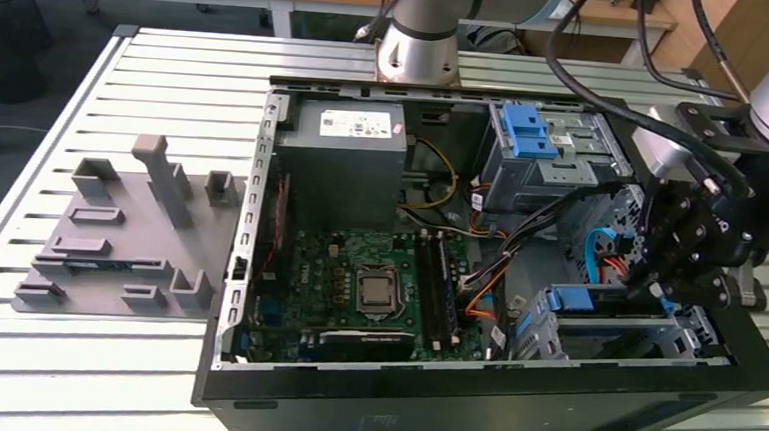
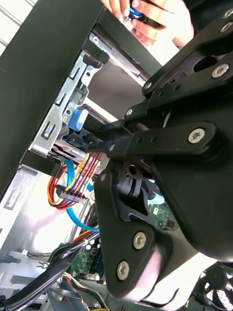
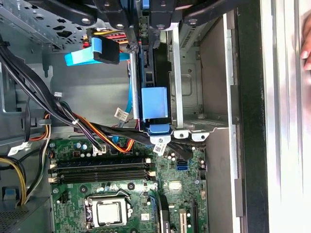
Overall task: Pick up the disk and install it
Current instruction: 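Insert the first disk wire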
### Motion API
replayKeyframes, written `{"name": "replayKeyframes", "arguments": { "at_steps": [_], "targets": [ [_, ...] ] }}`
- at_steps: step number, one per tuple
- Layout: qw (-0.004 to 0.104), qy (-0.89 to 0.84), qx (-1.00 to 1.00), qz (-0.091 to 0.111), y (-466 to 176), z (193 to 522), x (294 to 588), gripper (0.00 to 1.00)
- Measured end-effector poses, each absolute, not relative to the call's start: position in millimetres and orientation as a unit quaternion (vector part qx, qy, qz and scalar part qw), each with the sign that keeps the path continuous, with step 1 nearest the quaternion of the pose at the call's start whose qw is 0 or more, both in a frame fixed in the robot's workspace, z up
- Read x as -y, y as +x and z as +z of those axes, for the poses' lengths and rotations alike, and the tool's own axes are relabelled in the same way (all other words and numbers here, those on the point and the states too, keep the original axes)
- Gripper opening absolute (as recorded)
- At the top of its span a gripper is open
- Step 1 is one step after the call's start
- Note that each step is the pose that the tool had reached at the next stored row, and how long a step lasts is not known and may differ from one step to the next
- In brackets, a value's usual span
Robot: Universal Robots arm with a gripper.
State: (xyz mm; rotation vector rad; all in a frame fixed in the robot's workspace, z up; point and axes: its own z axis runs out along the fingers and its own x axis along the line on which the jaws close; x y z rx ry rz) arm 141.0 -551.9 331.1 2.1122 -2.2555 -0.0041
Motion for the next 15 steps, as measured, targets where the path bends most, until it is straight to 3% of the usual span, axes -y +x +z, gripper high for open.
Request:
{"name": "replayKeyframes", "arguments": {
  "at_steps": [8, 12, 15],
  "targets": [
    [0.026, 0.683, 0.730, -0.001, 141.0, 341.9, 551.9, 0.24],
    [0.026, 0.683, 0.730, -0.001, 141.0, 342.0, 551.9, 0.11],
    [0.026, 0.683, 0.730, -0.001, 141.0, 342.1, 551.9, 0.11]
  ]
}}
